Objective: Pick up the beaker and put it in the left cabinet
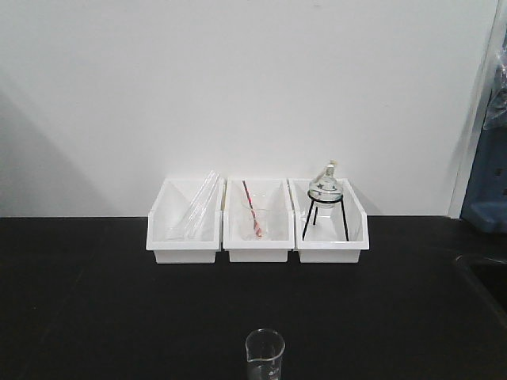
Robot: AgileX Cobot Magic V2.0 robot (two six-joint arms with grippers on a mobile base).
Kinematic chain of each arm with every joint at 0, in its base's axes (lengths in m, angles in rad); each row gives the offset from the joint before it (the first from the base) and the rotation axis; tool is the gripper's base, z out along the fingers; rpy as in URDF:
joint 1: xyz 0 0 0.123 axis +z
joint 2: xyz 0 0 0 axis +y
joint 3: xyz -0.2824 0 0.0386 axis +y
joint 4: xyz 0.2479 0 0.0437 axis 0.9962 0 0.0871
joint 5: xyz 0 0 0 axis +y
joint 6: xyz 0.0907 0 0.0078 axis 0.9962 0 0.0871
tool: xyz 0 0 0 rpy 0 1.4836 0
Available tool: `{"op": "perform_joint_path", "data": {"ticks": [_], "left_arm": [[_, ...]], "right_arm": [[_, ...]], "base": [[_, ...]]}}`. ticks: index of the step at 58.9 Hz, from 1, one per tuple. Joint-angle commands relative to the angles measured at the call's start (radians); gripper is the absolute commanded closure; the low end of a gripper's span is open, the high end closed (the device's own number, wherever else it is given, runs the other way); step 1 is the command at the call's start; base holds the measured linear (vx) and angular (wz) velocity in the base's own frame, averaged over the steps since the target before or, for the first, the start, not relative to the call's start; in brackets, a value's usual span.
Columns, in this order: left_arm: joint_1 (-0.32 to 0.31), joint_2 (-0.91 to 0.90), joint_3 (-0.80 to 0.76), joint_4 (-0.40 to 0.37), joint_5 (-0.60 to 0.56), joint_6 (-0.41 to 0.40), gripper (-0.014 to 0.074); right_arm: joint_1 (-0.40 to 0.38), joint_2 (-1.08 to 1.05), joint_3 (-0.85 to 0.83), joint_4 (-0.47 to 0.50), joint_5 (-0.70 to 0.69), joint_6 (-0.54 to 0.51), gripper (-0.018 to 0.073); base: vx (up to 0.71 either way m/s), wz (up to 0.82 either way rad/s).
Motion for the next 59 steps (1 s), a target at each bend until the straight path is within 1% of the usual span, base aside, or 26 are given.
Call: {"op": "perform_joint_path", "data": {"ticks": [1,7,17,19,21,24,27,34,37,44,51,59], "left_arm": [[-0.001,-0.019,0.016,-0.003,-0.075,-0.003,0.0595],[-0.001,-0.019,0.016,-0.003,-0.075,-0.003,0.0595],[-0.001,-0.019,0.016,-0.003,-0.075,-0.003,0.0595],[-0.001,-0.019,0.016,-0.003,-0.075,-0.003,0.0595],[-0.001,-0.019,0.016,-0.003,-0.075,-0.003,0.0595],[-0.001,-0.019,0.016,-0.003,-0.075,-0.003,0.0595],[-0.001,-0.019,0.016,-0.003,-0.075,-0.003,0.0595],[-0.001,-0.019,0.016,-0.003,-0.075,-0.003,0.0595],[-0.001,-0.019,0.016,-0.003,-0.075,-0.003,0.0595],[-0.001,-0.019,0.016,-0.003,-0.075,-0.003,0.0595],[-0.001,-0.019,0.016,-0.003,-0.075,-0.003,0.0595],[-0.001,-0.019,0.016,-0.003,-0.075,-0.003,0.0595]], "right_arm": [[-0.004,-0.015,0.005,-0.011,-0.167,0.0,0.0564],[-0.004,-0.015,0.003,-0.011,-0.252,0.0,0.0564],[-0.004,-0.015,0.002,-0.008,-0.475,0.0,0.0564],[-0.004,-0.015,-0.004,-0.005,-0.503,0.01,0.0564],[-0.004,-0.015,-0.02,-0.004,-0.5,0.026,0.0564],[-0.004,-0.015,-0.05,-0.004,-0.466,0.055,0.0561],[-0.004,-0.015,-0.102,-0.007,-0.389,0.086,0.0561],[-0.004,-0.009,-0.266,-0.027,-0.135,0.062,0.0559],[-0.004,0.003,-0.324,-0.038,-0.047,0.054,0.0557],[-0.004,0.04,-0.406,-0.077,0.11,0.042,0.055],[-0.004,0.075,-0.421,-0.116,0.176,0.042,0.0541],[-0.004,0.114,-0.421,-0.115,0.23,0.043,0.0517]], "base": [[0.0,0.0],[0.0,0.0],[0.0,0.0],[0.0,0.0],[0.0,0.0],[0.0,0.0],[0.0,0.0],[0.0,0.0],[0.0,0.0],[0.0,0.0],[0.0,0.0],[0.0,0.0]]}}
